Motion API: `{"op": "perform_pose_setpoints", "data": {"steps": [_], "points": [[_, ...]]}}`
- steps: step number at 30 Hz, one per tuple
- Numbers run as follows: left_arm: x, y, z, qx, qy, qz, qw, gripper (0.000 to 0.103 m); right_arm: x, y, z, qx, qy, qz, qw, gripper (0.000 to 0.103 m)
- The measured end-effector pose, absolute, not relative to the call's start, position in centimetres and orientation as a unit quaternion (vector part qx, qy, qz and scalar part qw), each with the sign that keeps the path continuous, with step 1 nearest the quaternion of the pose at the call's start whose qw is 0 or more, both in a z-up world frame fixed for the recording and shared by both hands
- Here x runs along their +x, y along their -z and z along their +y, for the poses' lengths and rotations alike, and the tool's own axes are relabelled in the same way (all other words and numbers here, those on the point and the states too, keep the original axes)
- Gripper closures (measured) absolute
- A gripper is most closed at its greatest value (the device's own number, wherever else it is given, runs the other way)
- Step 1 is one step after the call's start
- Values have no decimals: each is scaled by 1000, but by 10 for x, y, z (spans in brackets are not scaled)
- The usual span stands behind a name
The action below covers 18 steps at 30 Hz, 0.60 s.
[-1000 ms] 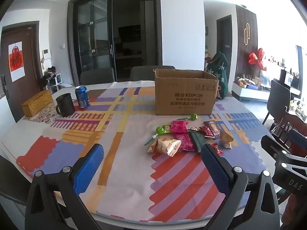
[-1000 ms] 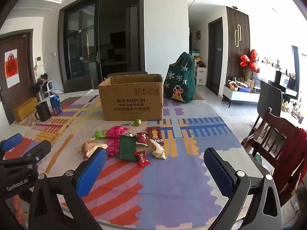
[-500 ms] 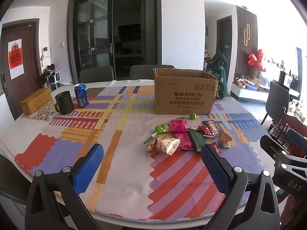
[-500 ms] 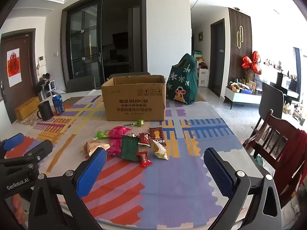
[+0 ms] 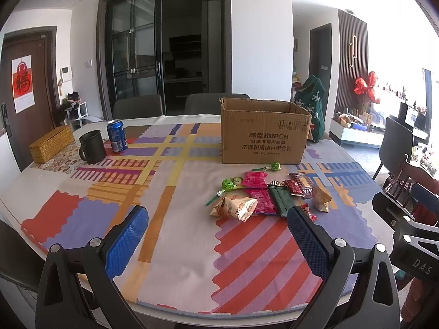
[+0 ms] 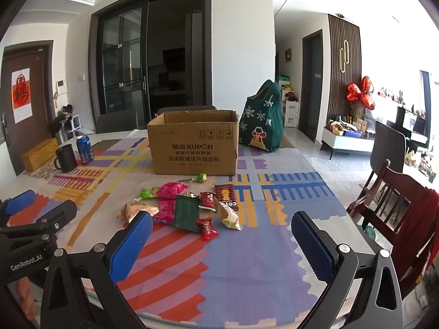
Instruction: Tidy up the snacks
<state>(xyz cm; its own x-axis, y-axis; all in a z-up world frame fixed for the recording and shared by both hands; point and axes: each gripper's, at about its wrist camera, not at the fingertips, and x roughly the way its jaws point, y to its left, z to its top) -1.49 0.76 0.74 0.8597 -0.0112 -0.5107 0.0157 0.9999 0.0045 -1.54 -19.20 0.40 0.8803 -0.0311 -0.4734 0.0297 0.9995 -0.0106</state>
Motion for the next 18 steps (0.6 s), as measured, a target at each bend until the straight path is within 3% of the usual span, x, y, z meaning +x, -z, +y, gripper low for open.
{"op": "perform_pose_setpoints", "data": {"steps": [18], "points": [[-15, -8, 7, 4, 7, 264, 965, 0, -17, -6, -191, -3, 14, 240, 971, 1]]}}
